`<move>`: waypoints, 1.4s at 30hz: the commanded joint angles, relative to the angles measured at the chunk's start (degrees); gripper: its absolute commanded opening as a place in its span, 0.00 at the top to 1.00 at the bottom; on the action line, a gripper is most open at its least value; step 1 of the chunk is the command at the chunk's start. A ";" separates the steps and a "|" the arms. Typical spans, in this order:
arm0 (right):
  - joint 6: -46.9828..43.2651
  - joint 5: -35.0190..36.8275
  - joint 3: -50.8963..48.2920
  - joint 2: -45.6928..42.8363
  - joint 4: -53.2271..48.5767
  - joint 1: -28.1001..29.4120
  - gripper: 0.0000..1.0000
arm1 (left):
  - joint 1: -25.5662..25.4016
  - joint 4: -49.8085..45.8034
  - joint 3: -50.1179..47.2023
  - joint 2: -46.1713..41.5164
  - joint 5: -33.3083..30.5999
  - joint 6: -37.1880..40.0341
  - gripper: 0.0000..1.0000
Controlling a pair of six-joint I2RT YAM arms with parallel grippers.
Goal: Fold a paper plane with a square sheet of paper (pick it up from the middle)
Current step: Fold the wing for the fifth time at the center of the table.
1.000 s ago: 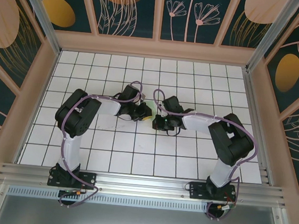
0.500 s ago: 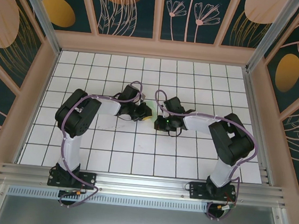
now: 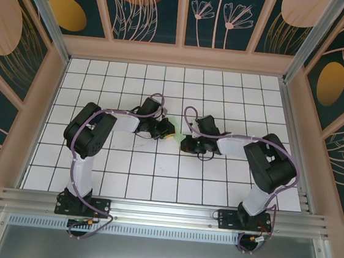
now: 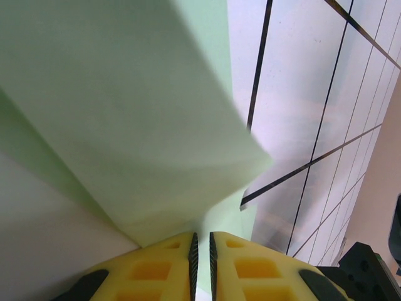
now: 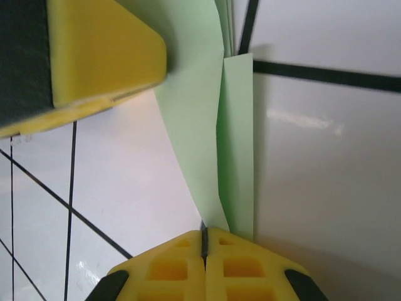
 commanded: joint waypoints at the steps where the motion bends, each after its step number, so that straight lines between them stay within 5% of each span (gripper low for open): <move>1: -1.11 -0.73 -5.22 -1.49 -9.55 -0.62 0.94 | 0.47 -2.85 -0.65 5.76 -12.13 2.56 0.82; 12: -0.53 -2.67 -4.50 -7.97 -7.51 -1.41 0.94 | 0.47 -2.94 0.30 6.10 -11.57 3.01 0.82; 42: -0.47 -2.80 -6.88 -6.42 -7.30 -5.29 0.94 | 0.47 -6.19 2.73 7.40 -12.62 4.25 0.81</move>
